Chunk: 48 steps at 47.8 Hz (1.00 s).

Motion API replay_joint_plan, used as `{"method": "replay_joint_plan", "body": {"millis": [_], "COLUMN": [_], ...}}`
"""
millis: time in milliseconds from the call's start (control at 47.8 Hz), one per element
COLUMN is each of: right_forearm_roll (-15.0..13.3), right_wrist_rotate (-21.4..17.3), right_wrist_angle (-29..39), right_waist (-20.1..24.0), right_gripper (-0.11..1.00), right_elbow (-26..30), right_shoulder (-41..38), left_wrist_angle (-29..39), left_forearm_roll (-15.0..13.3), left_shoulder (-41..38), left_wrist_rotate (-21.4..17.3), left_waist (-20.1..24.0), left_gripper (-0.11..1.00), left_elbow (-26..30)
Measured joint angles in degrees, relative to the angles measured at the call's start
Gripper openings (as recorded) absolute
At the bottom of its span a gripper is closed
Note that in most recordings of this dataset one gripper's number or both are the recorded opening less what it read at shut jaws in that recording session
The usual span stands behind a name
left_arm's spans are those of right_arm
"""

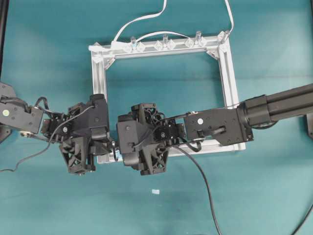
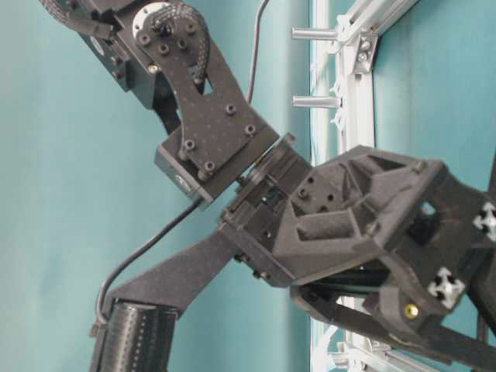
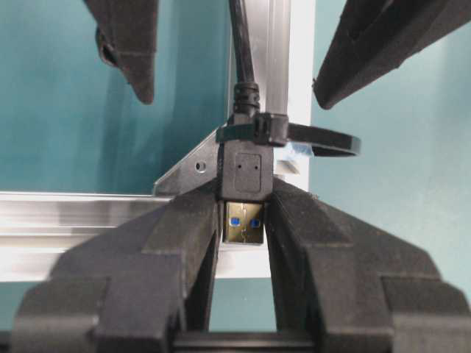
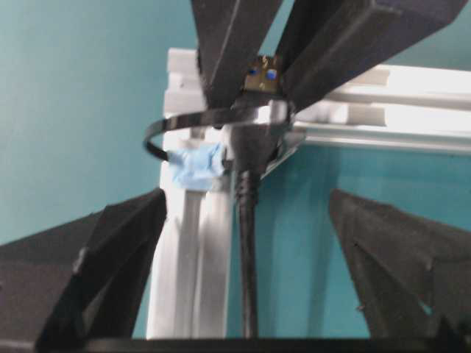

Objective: Insert the wire through the string loop located on the left side.
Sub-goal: 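Open the right gripper and pull the plug leftward with the left gripper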

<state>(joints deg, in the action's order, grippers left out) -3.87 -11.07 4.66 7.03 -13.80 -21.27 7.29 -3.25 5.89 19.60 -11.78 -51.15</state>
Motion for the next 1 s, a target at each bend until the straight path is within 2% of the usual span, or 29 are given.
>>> {"method": "replay_joint_plan", "body": {"millis": [272, 670, 1004], "right_forearm_roll": [-0.1, 0.0, -0.1], "right_wrist_rotate": [0.0, 0.0, 0.0], "right_wrist_angle": [0.3, 0.4, 1.3], "right_waist": [0.0, 0.4, 0.9], "right_gripper": [0.91, 0.91, 0.91], "right_elbow": [0.0, 0.0, 0.0], "right_shoulder": [0.0, 0.0, 0.0], "left_wrist_angle": [3.0, 11.7, 17.8], "left_forearm_roll": [0.0, 0.0, -0.1], "left_shoulder": [1.2, 9.6, 15.4], "left_wrist_rotate": [0.0, 0.1, 0.5], "left_waist": [0.0, -0.1, -3.2], "left_gripper": [0.18, 0.18, 0.18], "left_elbow": [0.0, -3.5, -6.6]}}
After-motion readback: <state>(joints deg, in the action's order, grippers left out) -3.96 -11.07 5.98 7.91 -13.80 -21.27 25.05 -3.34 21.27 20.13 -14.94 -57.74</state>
